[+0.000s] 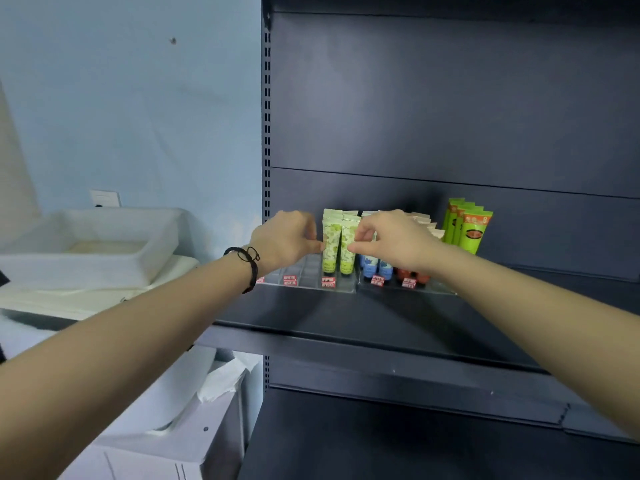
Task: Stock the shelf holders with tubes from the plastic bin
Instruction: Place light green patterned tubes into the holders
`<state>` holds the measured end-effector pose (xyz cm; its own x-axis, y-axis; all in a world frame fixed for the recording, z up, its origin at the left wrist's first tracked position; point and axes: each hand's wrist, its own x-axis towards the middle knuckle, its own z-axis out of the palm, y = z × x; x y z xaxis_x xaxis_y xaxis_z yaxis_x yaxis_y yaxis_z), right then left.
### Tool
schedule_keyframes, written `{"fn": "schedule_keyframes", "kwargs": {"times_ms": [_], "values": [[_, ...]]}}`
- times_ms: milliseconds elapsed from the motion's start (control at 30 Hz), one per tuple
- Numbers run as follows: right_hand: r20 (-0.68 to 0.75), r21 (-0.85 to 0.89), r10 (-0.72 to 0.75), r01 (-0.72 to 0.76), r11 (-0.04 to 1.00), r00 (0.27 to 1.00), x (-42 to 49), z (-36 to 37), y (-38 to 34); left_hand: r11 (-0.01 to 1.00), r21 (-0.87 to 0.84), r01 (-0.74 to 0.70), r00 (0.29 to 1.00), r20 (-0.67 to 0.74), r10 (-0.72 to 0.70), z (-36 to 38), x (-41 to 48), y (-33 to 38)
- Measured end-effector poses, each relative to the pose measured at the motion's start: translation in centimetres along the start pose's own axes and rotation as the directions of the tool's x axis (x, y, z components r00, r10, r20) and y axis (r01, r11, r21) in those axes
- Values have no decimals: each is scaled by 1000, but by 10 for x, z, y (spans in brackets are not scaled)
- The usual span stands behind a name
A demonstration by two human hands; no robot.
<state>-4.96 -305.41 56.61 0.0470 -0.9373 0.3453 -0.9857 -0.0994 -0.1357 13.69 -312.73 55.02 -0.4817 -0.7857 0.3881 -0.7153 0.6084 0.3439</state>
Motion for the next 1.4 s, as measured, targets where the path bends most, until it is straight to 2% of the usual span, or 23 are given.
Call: {"fn": "schedule_keyframes", "kwargs": {"times_ms": [133, 233, 300, 400, 500, 600, 733, 867, 933, 1033, 1167, 1300, 1367, 1400], "values": [[69, 40, -66, 64, 997, 995, -48, -3, -15, 987, 157, -20, 991, 133, -1, -1, -52, 10], [201, 37, -117, 112, 993, 973, -91, 3, -26, 972, 223, -79, 960, 280, 14, 10, -101, 22], [344, 15, -130, 133, 991, 930, -122, 15, -28, 961, 265, -76, 927, 373, -30, 25, -136, 28], [548, -1, -136, 163, 987, 826, -171, 49, -25, 960, 277, -35, 861, 496, -111, 61, -191, 31], [683, 65, -136, 126, 990, 718, -219, 98, -16, 968, 251, 3, 777, 609, -160, 113, -245, 25], [758, 101, -130, 82, 991, 639, -263, 160, -2, 964, 257, 60, 685, 693, -227, 179, -300, 17], [820, 126, -111, 12, 992, 562, -318, 256, 29, 954, 266, 142, 545, 783, -299, 274, -370, 13], [851, 148, -87, -78, 986, 518, -382, 350, 65, 931, 267, 248, 387, 854, -348, 365, -432, 10], [873, 159, -50, -186, 970, 484, -412, 392, 82, 904, 258, 342, 341, 862, -375, 407, -456, 8], [900, 156, 18, -362, 919, 435, -451, 450, 104, 789, 240, 565, 283, 842, -459, 468, -486, 0], [922, 114, 105, -521, 846, 373, -485, 522, 117, 547, 145, 825, 236, 790, -566, 546, -513, -17], [910, 128, 157, -621, 773, 383, -504, 588, 125, 289, -7, 957, 194, 758, -623, 604, -524, -21], [907, 115, 188, -651, 750, 376, -507, 623, 131, 186, -62, 981, 169, 744, -646, 636, -525, -25], [907, 117, 195, -668, 735, 374, -508, 639, 133, 165, -74, 983, 166, 731, -662, 648, -525, -28]]}}
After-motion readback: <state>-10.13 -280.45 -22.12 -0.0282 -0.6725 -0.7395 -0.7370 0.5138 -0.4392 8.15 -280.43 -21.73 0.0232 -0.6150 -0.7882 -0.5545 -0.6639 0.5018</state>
